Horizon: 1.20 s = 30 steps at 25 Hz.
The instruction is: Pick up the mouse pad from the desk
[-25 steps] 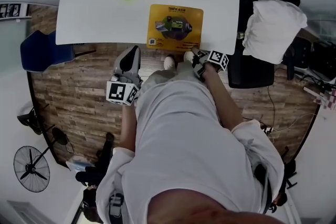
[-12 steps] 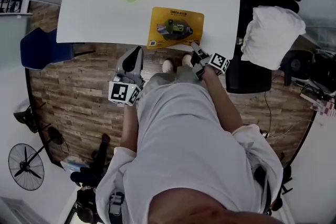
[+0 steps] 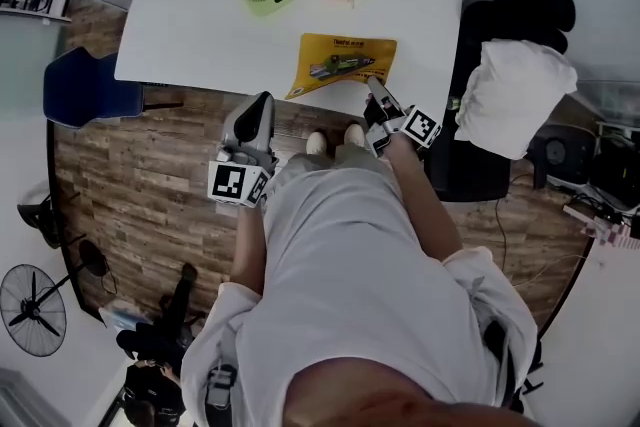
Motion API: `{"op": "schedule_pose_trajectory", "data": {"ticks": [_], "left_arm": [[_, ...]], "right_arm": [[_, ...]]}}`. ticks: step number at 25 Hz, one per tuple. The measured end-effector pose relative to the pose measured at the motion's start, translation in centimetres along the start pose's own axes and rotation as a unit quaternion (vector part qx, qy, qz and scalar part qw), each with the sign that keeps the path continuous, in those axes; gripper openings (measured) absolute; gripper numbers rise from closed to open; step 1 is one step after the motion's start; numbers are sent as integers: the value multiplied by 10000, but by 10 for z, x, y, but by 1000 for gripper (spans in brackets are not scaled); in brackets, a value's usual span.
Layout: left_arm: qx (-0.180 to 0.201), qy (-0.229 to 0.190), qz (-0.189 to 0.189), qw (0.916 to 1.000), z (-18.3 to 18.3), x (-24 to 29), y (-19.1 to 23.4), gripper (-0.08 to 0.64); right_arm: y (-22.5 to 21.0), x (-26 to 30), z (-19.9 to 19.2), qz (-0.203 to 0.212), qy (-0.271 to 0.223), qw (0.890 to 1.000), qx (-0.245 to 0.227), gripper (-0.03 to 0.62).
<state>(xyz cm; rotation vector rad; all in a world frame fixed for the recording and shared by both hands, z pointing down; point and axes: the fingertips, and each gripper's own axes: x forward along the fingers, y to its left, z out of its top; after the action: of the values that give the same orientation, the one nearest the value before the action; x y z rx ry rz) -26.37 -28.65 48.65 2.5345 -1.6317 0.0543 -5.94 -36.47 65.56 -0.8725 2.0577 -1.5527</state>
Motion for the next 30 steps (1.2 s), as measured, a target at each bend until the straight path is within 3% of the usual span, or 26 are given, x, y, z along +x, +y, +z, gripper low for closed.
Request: {"op": "schedule_pose_trajectory", "data": {"ticks": [7,12,16,20,24,30], "left_arm": [[87,-251,180,9995,27,9,0,-11],[426,-350,59,9985,49,23,-16,-11],[606,-437,37,9972,72,37,-30,-11],[706,-524,-2,9961,93,51,-43,-11],[800,-642,9,9947,114,63,-54,-11],[1258,-628,50,9900,136,83,-79,-11]], "right_arm": [[83,7,43,747,-314,9955,-498,9],[144,-1,81,954,-508,9827,-1506,9],[189,-11,109,1009,-609,9634,-2407,9],[227,-19,131,966,-654,9297,-3495,9],[254,-23,143,795,-589,8851,-4547,9],[279,-26,148,514,-531,8174,-5713,11]]}}
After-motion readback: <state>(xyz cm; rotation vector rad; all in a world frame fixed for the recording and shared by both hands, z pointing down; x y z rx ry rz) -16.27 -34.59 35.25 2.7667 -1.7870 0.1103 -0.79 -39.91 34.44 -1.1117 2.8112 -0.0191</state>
